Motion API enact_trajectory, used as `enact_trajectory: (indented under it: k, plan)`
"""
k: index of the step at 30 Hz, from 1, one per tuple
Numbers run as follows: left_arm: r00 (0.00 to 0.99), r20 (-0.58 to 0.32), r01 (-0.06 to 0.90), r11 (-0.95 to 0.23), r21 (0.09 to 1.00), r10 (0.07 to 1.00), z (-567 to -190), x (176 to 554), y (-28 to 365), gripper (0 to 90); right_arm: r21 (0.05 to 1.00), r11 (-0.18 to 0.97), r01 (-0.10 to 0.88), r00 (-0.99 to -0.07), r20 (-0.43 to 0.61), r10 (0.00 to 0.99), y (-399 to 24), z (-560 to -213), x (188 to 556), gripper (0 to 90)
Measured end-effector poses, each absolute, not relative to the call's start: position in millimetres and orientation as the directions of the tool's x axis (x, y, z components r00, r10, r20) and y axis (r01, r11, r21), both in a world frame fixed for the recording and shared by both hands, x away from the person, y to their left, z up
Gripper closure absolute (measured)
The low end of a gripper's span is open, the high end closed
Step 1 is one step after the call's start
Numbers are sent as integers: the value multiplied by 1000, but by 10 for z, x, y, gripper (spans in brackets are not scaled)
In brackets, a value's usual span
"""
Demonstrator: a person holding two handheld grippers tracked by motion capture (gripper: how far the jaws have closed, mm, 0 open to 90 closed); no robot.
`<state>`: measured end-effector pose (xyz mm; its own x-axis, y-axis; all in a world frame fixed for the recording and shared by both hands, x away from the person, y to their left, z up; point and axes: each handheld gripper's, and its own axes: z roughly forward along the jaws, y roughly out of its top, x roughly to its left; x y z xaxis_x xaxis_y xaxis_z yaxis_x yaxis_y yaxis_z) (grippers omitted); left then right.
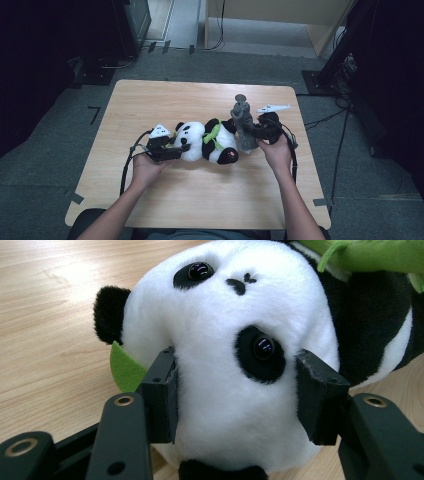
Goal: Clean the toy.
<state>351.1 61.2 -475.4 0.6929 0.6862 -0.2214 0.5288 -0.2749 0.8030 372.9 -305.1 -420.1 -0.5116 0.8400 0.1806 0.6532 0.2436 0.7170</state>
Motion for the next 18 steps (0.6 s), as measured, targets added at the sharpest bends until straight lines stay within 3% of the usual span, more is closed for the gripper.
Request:
enact_trajectory:
  k: [8,18]
  plan:
    - [692,-223,529,-272,804,687,-4754,3509,612,438,747,220,627,-515,186,837,-3108,-4027,3591,808]
    - [695,-217,524,-276,806,685,-4749,3509,612,435,782,276,559,-620,173,765,-2725,-3641,3471,808]
